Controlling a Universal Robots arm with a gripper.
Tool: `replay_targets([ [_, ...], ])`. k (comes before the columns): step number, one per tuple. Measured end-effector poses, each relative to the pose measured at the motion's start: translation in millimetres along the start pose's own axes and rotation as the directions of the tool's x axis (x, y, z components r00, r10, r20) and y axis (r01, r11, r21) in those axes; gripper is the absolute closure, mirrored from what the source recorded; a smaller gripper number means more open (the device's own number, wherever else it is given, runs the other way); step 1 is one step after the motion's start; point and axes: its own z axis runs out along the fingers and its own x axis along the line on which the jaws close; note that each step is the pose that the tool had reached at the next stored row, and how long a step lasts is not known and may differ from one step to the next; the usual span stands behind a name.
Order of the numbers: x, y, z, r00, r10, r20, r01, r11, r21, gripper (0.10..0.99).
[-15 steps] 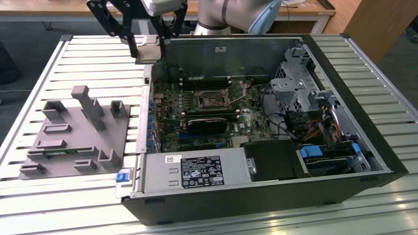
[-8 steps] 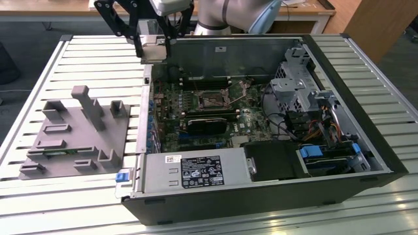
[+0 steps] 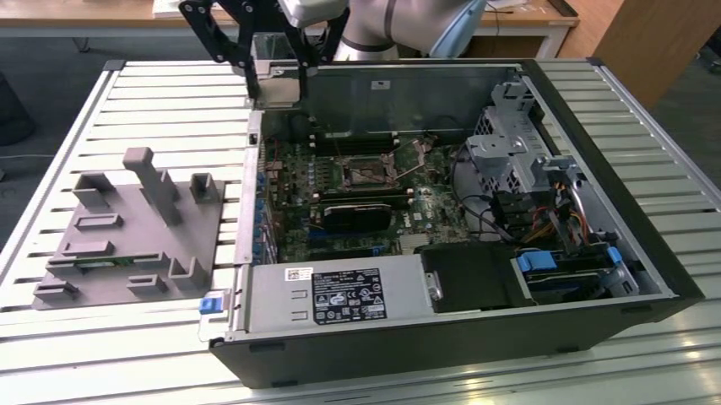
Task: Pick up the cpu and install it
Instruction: 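Pick up the cpu and move it towards the insertion slot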
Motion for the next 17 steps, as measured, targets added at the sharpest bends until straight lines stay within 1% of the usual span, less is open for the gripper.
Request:
replay_targets([
  [11, -14.2, 0.4, -0.2, 1.0, 0.0, 0.0, 0.0, 1.0, 0.0, 0.553],
  [13, -18.8, 0.6, -0.2, 1.0, 0.0, 0.0001, 0.0, 1.0, 0.0, 0.553],
  [17, -32.3, 1.1, -0.3, 1.0, 0.0, 0.0, 0.0, 1.0, 0.0, 0.553],
])
